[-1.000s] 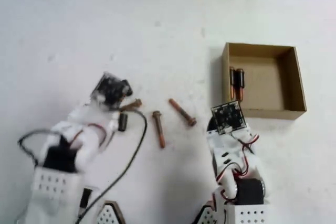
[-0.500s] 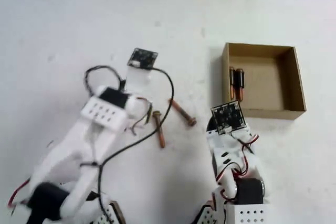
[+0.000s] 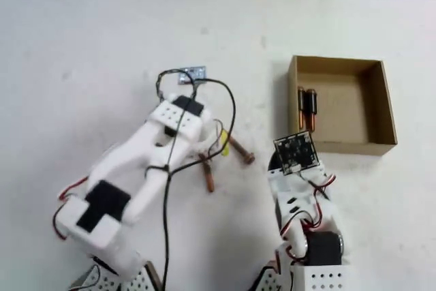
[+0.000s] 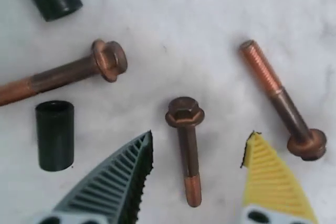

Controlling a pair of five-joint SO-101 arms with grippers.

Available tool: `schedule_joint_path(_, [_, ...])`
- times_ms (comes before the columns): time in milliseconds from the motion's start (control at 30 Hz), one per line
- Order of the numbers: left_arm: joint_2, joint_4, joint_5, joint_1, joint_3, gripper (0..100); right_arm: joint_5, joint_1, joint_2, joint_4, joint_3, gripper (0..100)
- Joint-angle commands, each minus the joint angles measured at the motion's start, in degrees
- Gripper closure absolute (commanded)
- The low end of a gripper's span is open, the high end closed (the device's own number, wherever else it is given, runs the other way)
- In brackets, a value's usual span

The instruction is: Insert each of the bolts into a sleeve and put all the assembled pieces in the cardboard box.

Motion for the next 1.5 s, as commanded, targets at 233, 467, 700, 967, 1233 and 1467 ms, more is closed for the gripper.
schedule_joint_path(233, [8.1,-0.7,7.6,-0.7,-8.2,70,-0.3,0.7,-0.7,0.0,-0.4,98.1])
schedule_joint_path(467, [8.7,-0.7,8.4,-3.1,-7.6,70,-0.3,0.7,-0.7,0.0,-0.4,98.1])
schedule_joint_path(700, [8.7,1.4,8.4,-2.4,-7.6,70,-0.2,0.7,-0.7,0.0,-0.4,98.1])
schedule_joint_path(967, [8.7,1.8,8.2,-1.9,-7.1,70,-0.2,0.7,-0.7,0.0,-0.4,98.1])
schedule_joint_path(1233, [8.7,1.5,8.1,-0.1,-6.0,79,-0.2,0.7,-0.7,0.0,-0.4,98.1])
schedule_joint_path(1467, [8.7,1.8,8.1,0.1,-5.8,79,-0.2,0.7,-0.7,0.0,-0.4,98.1])
